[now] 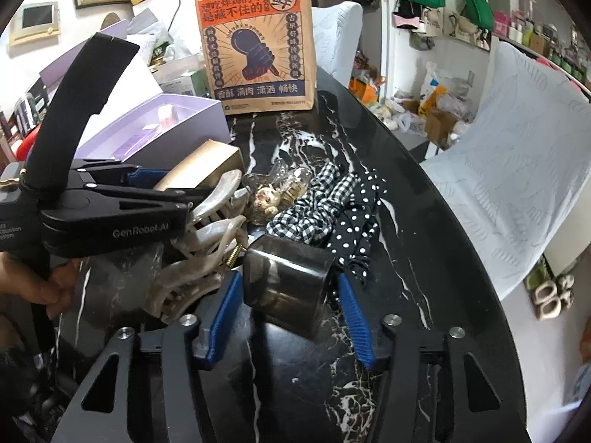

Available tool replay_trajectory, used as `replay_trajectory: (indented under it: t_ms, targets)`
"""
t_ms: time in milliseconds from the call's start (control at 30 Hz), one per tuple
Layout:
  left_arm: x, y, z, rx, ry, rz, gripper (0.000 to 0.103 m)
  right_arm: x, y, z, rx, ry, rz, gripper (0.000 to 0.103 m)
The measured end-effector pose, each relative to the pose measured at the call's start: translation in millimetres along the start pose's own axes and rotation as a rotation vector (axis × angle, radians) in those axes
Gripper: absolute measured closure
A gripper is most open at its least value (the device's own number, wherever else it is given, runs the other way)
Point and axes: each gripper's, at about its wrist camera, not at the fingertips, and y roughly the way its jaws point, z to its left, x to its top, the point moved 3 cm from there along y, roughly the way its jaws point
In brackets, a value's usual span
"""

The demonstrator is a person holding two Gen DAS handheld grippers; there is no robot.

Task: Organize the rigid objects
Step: 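Close the right tool on the dark glass cup while the left tool grasps the gold box, then lift the dark glass cup with the right tool while the left tool lifts the gold box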

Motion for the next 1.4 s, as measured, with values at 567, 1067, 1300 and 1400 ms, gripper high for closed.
replay_trajectory:
  t_ms: [567,1067,1300,1400]
  targets:
    - [-49.9,-35.0,-1.6,-0.004,-0.028,0.03,0.058,-22.7,-19.0,12.0,0.081,-0.035,0.011,0.065]
    - [-81.9,-54.5,-5.1,-0.035,-0.044,-0.007,0.058,-39.4,-34.9,8.1,0.058,0.022,-0.027,0.041]
    - [-84.6,-43.0,-3.9,-0.047,-0.047,0.014,0.056,-29.5,-20.4,10.3,0.03,0.014,-0.043,0.033]
    - [-82.7,-41.7,-3.1,-0.051,-0.047,0.011,0.056,-25.6,-12.4,10.8,0.038,0.02,-0.035,0.033]
